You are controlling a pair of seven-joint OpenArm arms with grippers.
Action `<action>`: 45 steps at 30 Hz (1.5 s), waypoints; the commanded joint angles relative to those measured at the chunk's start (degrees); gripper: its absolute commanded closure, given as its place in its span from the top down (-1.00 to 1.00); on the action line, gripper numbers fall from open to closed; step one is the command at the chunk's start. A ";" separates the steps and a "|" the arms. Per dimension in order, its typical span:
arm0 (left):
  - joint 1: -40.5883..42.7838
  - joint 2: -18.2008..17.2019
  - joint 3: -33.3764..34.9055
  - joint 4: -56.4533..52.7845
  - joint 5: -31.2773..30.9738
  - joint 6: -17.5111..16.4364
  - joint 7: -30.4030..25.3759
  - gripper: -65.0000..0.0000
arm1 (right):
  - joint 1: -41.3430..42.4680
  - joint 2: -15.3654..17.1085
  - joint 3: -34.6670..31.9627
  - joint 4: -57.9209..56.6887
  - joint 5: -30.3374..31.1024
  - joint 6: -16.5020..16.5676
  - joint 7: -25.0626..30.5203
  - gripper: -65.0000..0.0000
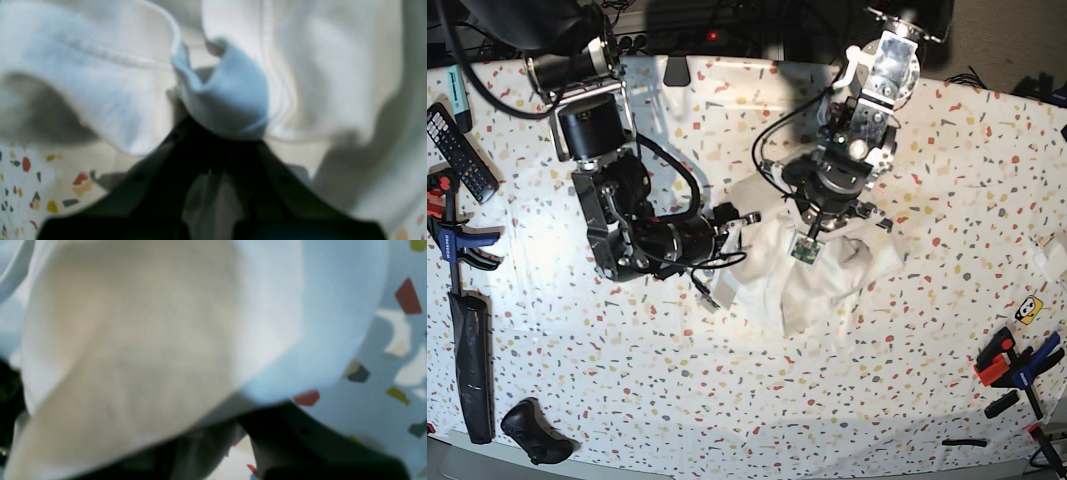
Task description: Fold the T-shirt properly
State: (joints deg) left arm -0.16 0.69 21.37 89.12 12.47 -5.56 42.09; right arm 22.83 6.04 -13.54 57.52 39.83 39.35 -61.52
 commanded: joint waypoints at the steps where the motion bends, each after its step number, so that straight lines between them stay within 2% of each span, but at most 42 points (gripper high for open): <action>1: -1.84 0.35 0.00 -1.03 0.04 0.02 -0.33 -1.00 | -0.13 -0.66 -0.42 0.24 -0.15 0.65 -3.54 -0.72; 2: -2.71 0.33 0.00 -2.01 0.17 0.11 -0.33 -1.00 | -0.13 -0.66 -0.42 0.46 -0.20 0.65 -3.56 -0.72; 6: -6.16 0.07 0.00 -2.75 0.66 4.90 -0.15 -1.00 | -0.15 -0.63 -0.42 1.42 -0.20 0.65 -3.56 -0.72; 10: -9.07 0.09 0.00 -2.93 1.01 4.87 0.42 -1.00 | -0.15 -0.68 -0.42 1.62 0.13 0.65 -3.56 -0.72; 17: -9.44 0.09 0.00 -2.84 1.03 5.40 5.05 -1.00 | -0.11 -0.33 -0.35 2.93 5.44 0.65 -3.54 -0.72; 21: -9.46 0.28 0.00 0.79 3.50 8.39 7.02 -1.00 | 0.02 0.72 -0.31 8.66 5.38 0.65 -3.54 -0.72; 26: -9.35 0.98 0.00 6.67 7.48 10.73 9.35 -1.00 | 0.04 4.22 -0.09 20.92 4.37 -0.35 -3.56 -0.72; 29: -9.35 1.53 0.02 6.75 7.48 10.75 9.31 -1.00 | 0.02 5.53 1.27 23.58 0.81 -0.35 -3.54 -0.72; 34: -9.38 1.51 0.00 6.78 10.19 11.61 10.32 -1.00 | 0.02 6.32 8.61 23.58 1.40 -0.35 -3.54 -0.72; 36: -9.35 1.49 0.00 6.78 12.02 13.22 11.34 -1.00 | 0.02 6.34 12.83 23.58 2.91 -0.35 -3.54 -0.72; 40: -9.03 1.51 0.00 6.78 15.82 13.33 15.02 -1.00 | 0.00 6.36 19.67 23.58 10.60 0.65 -3.56 -0.72; 43: -7.21 1.49 0.00 7.04 19.50 13.44 17.05 -1.00 | 0.00 6.29 19.30 23.37 16.02 0.65 -3.54 -0.72; 45: -5.25 1.49 0.00 7.76 21.55 14.43 18.12 -1.00 | 0.02 6.27 16.85 23.34 17.03 0.65 -3.45 -0.72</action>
State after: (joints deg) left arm -4.32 1.76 21.37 95.50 32.88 8.51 60.73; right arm 21.26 12.23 3.05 80.20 55.61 39.38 -65.82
